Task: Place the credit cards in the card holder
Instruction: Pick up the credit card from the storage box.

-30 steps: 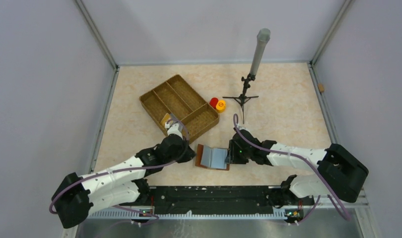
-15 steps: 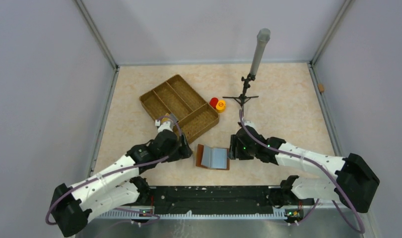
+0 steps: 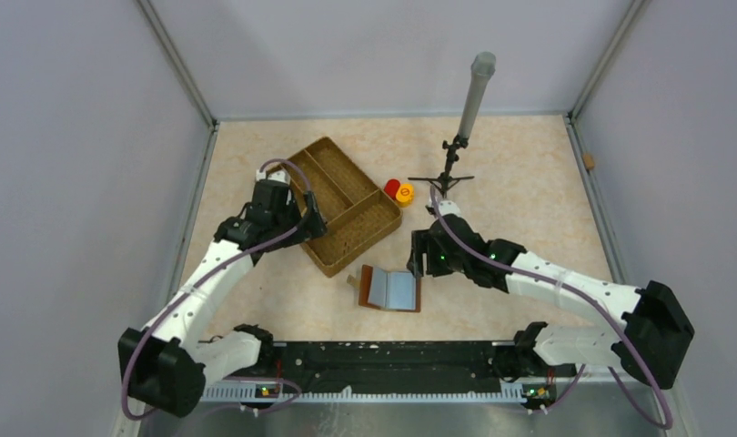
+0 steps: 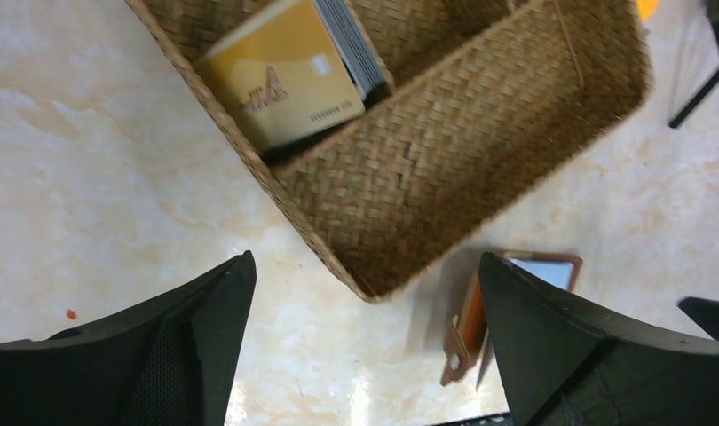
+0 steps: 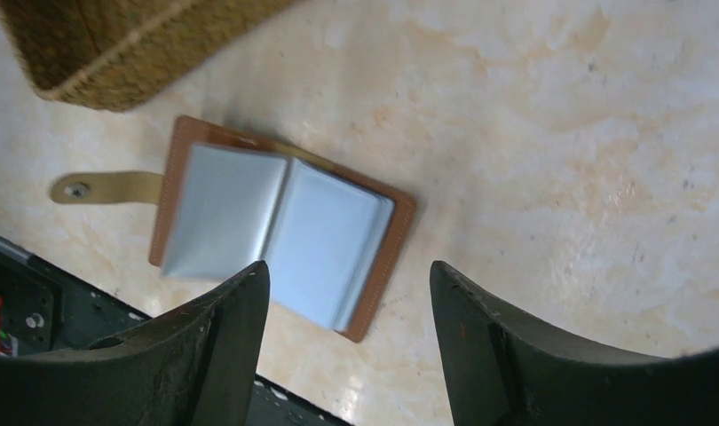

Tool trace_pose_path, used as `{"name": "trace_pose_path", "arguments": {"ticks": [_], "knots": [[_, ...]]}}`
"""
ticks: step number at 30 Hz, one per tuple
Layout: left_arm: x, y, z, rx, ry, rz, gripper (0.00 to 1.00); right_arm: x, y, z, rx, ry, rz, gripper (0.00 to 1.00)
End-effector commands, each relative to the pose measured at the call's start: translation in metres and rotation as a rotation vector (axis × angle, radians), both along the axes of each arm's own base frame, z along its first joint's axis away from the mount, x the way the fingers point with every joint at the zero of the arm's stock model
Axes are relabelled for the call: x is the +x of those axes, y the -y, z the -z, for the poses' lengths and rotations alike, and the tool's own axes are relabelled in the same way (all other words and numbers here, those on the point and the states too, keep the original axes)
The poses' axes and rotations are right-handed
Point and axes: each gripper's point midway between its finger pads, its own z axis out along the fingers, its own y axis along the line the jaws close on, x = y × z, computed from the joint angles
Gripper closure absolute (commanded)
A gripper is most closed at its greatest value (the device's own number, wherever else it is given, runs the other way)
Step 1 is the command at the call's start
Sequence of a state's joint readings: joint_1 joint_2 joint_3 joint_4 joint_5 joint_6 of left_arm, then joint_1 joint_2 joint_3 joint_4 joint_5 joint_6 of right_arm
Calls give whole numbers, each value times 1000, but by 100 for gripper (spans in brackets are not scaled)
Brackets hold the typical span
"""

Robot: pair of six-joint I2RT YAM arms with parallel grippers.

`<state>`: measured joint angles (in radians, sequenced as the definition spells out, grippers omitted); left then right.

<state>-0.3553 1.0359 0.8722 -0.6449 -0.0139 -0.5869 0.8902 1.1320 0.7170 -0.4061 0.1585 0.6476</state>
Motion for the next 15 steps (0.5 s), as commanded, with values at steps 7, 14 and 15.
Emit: {"name": "trace_pose_path", "arguments": {"ticks": [7, 14, 15], "knots": [[77, -6, -2, -8, 46, -54, 2, 45, -66, -64, 89, 181, -146, 34], [93, -6, 15, 51, -38, -29, 6, 55, -81, -69, 95, 211, -181, 33], [95, -9, 11, 53, -22, -31, 5, 57, -86, -70, 91, 212, -200, 33]]}}
